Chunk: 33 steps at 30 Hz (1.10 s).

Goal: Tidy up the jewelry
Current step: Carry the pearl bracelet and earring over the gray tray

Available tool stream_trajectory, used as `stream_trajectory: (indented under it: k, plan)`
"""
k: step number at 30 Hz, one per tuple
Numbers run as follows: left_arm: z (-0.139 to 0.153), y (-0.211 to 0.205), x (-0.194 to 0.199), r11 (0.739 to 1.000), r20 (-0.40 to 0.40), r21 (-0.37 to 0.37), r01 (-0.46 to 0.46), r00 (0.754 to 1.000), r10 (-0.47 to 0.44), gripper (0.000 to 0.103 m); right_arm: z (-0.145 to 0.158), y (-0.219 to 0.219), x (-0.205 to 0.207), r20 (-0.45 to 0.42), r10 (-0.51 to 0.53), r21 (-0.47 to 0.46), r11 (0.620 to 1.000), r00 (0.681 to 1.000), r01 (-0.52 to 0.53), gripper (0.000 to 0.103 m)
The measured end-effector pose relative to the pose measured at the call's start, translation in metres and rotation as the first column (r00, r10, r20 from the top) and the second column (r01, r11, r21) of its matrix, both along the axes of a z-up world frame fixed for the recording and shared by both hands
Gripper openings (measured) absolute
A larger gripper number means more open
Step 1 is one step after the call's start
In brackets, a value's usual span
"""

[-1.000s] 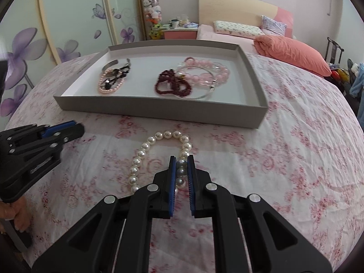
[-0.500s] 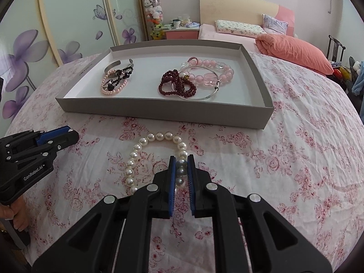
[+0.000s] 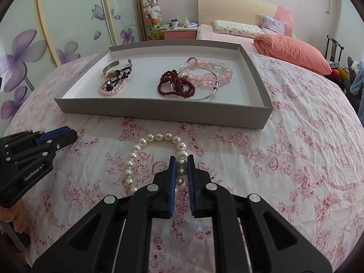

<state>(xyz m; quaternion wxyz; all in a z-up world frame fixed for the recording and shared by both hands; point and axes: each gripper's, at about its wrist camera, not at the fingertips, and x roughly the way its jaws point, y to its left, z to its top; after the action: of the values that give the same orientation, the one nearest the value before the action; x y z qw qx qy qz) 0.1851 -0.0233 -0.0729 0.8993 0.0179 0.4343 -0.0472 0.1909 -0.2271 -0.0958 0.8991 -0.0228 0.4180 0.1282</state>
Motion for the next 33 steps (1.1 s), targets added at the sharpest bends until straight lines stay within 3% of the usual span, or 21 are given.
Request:
stream_trajectory:
  k: [8,16,24,33]
  plan:
    - [0.005,0.020,-0.019,0.998,0.018,-0.057,-0.037,0.999,0.038,0.014,0.029,-0.005,-0.022,0.111,-0.016,0.109,0.994,0.994,0.003,0.010]
    - [0.033,0.030,-0.046,0.993,0.162,-0.113,-0.041,0.985,0.059,0.014,0.048,0.001,-0.039,0.188,-0.005,0.209,0.977,0.982,-0.035,0.010]
    - [0.057,0.019,-0.067,0.997,0.313,-0.060,-0.041,0.948,0.058,0.014,0.060,0.001,-0.049,0.247,-0.029,0.235,0.972,0.969,-0.030,0.010]
    - [0.080,0.009,-0.080,0.999,0.432,-0.027,-0.036,0.901,0.044,0.014,0.087,0.004,-0.066,0.380,-0.052,0.219,0.975,0.923,-0.036,0.010]
